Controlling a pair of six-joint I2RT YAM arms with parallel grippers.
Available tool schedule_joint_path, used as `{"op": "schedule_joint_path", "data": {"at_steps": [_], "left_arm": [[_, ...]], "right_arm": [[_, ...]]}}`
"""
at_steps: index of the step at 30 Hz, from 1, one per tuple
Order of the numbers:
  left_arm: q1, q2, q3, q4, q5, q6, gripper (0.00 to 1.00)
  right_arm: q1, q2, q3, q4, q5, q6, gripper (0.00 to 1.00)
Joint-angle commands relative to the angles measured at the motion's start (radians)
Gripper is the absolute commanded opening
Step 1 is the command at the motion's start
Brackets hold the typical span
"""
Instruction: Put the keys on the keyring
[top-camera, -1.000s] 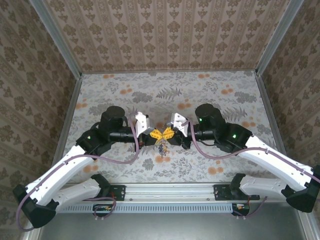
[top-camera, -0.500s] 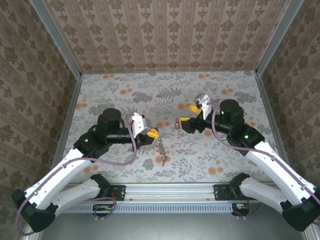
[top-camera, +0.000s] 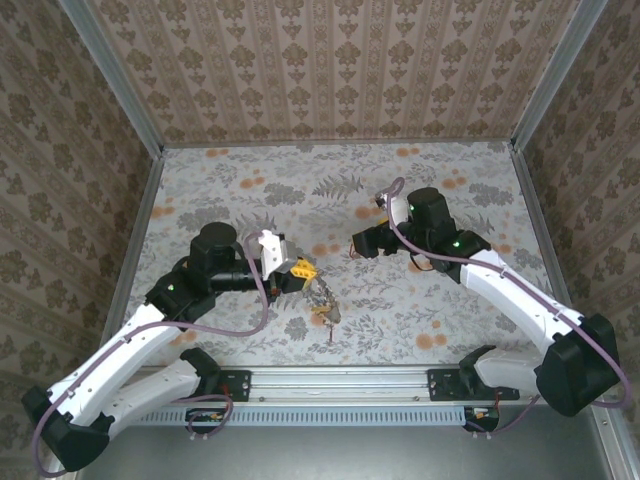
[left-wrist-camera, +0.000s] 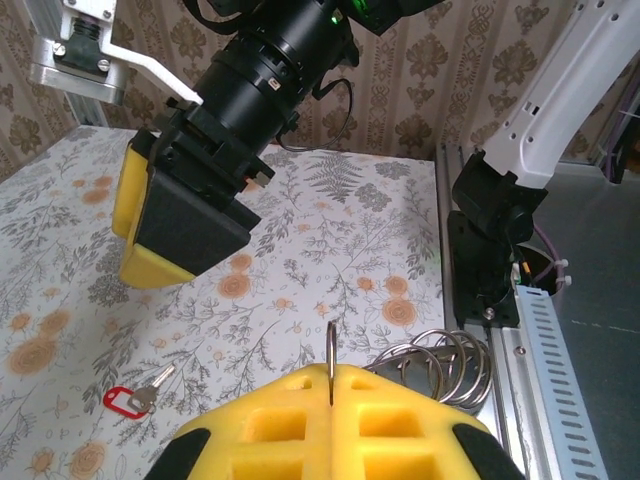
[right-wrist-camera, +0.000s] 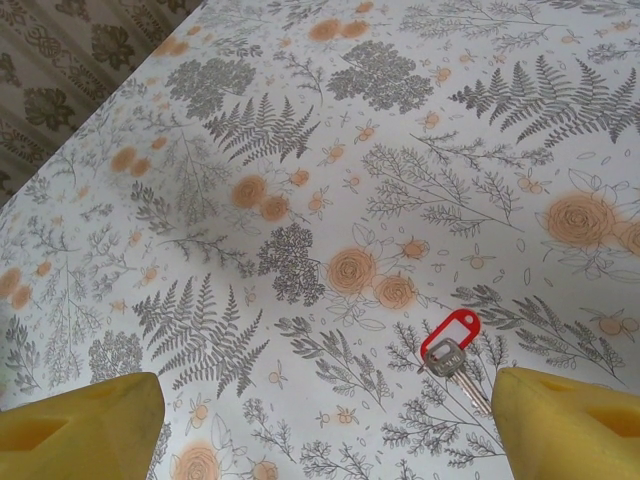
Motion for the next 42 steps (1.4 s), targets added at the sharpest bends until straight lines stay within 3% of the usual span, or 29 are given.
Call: {"op": "schedule_joint_path", "data": {"at_steps": [1,5,13,17,22,30,42], "left_arm": [[0.01,-0.017,0.001,0.051,0.005,-0.016,0.0],[0.014,-0.007,0.003,0.011,-0.102,-0.034,0.0],[0.031,-0.057,-0.018,-0.044,-0.205,-0.104,0.0],[0.063,-0.058,-0.022,-0.048,-0.2,-0.134,0.0],[0.087,-0.045,-0.035,-0.023,-0.181,-0.141,0.0],[0.112,-0.049,-0.048,0.023,-0.147,-0.156,0.0],[0.118,-0.059,-0.056,0.046,-0.135,-0.161,0.0]], "right_arm": [[-0.005,0.045,-0.002,-0.012,0.033,0.015,0.86],[-0.005,0.141,0.045,-0.065,0.062,0.013,0.83],[0.003,0.357,0.183,-0.179,0.122,-0.024,0.79],[0.027,0.467,0.261,-0.241,0.161,-0.052,0.75],[0.063,0.574,0.343,-0.302,0.229,-0.075,0.56],[0.071,0.652,0.375,-0.313,0.248,-0.065,0.37],[0.072,0.697,0.382,-0.334,0.229,-0.06,0.31]]}}
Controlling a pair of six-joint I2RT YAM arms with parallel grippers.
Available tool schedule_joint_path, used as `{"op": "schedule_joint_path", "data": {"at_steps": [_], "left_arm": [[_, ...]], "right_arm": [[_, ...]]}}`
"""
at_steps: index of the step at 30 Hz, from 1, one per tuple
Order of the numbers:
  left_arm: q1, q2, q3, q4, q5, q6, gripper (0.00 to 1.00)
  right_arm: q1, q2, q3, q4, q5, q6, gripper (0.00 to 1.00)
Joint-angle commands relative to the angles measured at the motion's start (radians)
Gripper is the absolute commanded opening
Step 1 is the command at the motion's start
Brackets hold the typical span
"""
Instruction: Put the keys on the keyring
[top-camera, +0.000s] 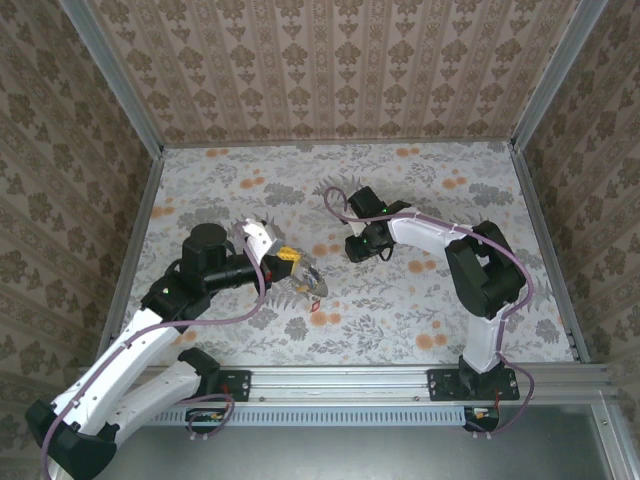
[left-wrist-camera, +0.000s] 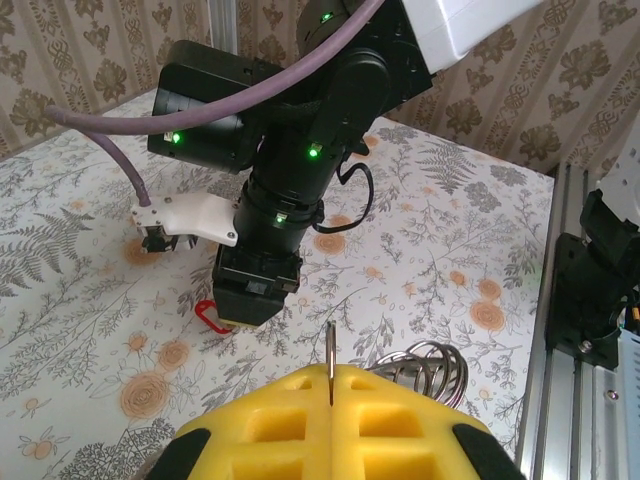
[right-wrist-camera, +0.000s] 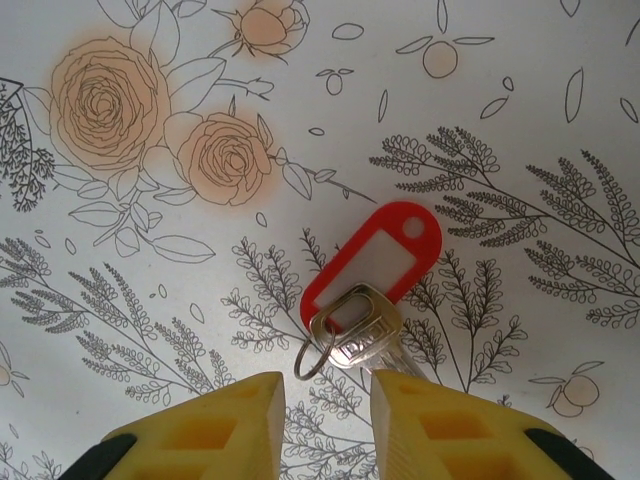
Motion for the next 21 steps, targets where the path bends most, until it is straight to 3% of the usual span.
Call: {"op": "schedule_joint_path", "data": {"at_steps": [1,21], "left_arm": [[0.009,-0.019,-0.005,0.052,0.026,-0.018,0.0],[0.012,-0.016,-0.007,0.06,0.031,-0.017,0.0]], "right_arm": [[0.0,0.032,0.022,-0.025,0.005,0.001,0.3],[-0.001,0.061,0.028,0.025,-0.048,0.022,0.3]]}}
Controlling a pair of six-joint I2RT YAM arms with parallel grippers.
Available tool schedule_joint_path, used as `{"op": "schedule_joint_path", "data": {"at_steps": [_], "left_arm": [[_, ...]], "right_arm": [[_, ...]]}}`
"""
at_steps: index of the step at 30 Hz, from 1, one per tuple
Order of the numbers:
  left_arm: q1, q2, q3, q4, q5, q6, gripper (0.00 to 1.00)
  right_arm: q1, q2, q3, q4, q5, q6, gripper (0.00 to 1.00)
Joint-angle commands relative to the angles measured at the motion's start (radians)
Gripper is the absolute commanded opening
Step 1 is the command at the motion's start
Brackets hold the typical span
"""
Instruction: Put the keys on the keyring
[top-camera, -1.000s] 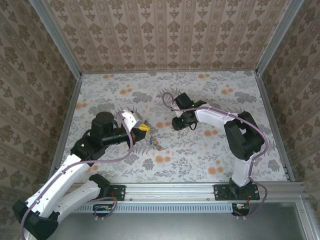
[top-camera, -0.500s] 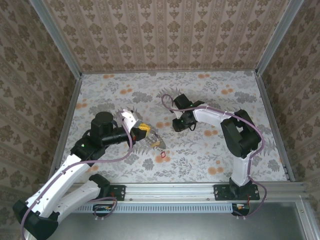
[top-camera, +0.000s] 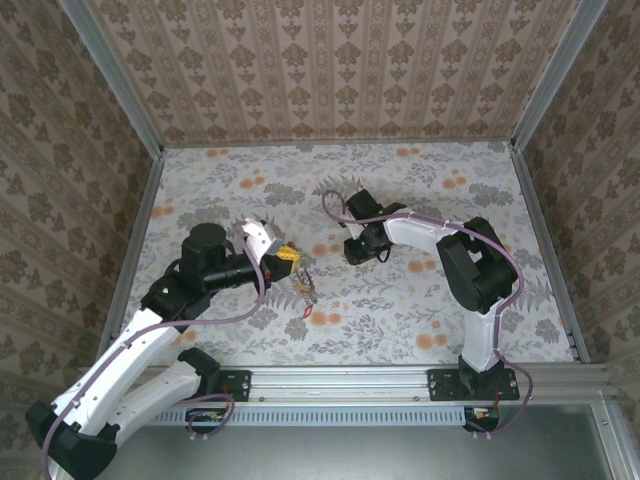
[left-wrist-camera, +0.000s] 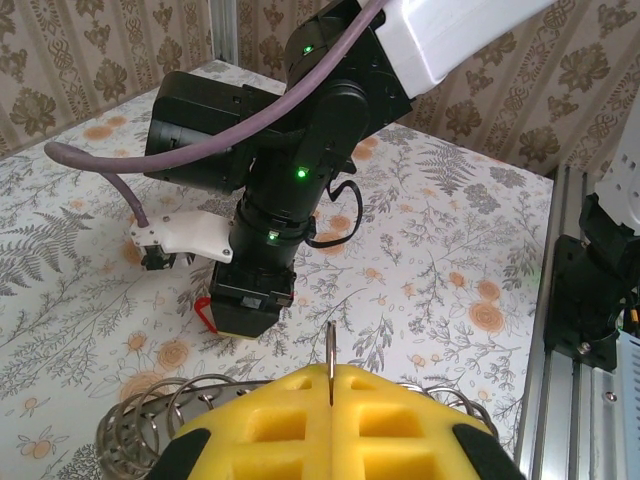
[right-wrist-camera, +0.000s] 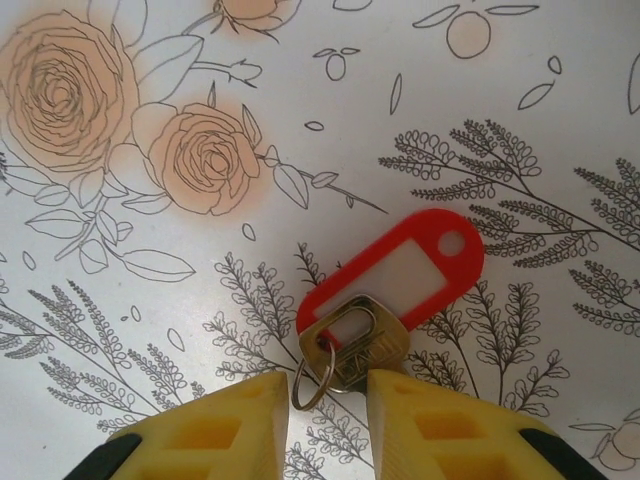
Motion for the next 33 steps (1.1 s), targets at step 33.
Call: {"op": "schedule_joint_path", "data": {"at_steps": [33], "left_arm": [[0.008,-0.018,-0.006,0.063,0.029,-0.016,0.0]], "right_arm": [[-0.004,-0.014,0.021,0.017,0.003,0.031,0.03]]}}
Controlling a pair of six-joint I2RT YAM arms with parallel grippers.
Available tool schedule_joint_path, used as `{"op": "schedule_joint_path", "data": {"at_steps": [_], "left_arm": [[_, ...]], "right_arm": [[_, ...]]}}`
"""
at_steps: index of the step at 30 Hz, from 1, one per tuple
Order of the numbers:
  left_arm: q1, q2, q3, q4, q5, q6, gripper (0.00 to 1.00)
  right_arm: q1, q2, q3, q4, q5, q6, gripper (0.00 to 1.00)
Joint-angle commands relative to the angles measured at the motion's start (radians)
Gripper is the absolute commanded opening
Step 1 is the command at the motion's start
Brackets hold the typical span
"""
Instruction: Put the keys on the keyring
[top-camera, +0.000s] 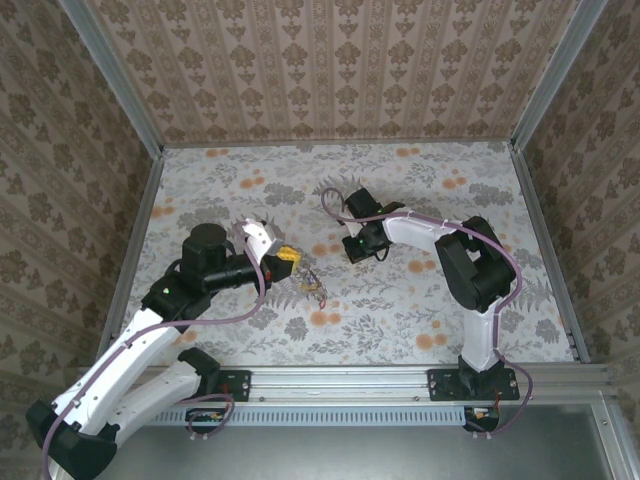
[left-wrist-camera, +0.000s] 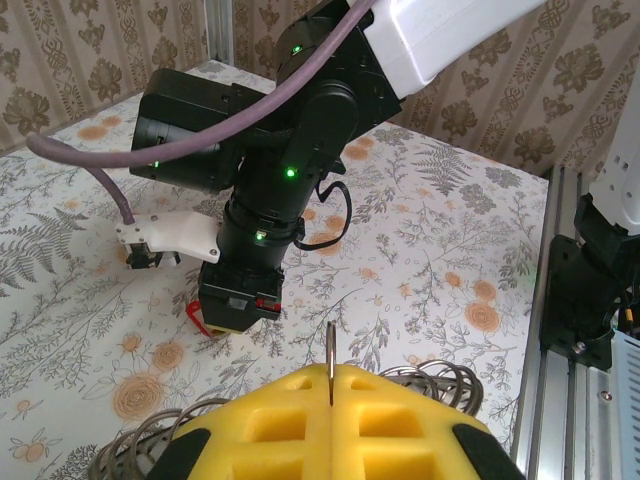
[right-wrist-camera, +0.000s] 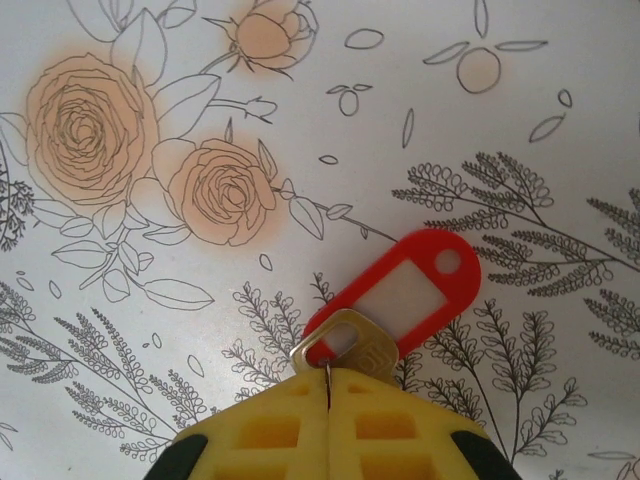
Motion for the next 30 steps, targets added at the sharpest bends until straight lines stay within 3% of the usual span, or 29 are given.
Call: {"op": "schedule_joint_path", "data": {"at_steps": [1,7,12,15,19,24,30], "left_arm": [[0.006,-0.019,0.0,0.053,0.021,-0.011,0.0],[0.006,-0.03,0.017,0.034,0.019,-0.003,0.0],[0.004,-0.051,0.038,0.016,0.016,0.014,0.0],[-0.003,-0.062,0.056,0.004,0.017,0.031,0.0],[-0.037,-0.087,0.1,-0.048,0.007,0.078,0.0],[-0.074,-0.104,0.146,-0.116,0.04,0.132,0.0],[-0.109,-0.081,0.15,-0.109,0.144,0.152,0.0]], "right_arm": [[-0.003,-0.046,-0.005,0.004,0.02,0.002,0.01],[0.022,-0.311,-0.183,0.147,-0.007,-0.062,0.0],[0.136,-0.599,-0.305,0.195,-0.03,-0.196,0.0],[0.197,-0.758,-0.36,0.24,-0.099,-0.228,0.0],[0.204,-0.926,-0.412,0.322,-0.265,-0.209,0.0],[0.206,-1.022,-0.405,0.335,-0.434,-0.204,0.0],[0.213,-1.01,-0.388,0.344,-0.514,-0.21,0.0]]}}
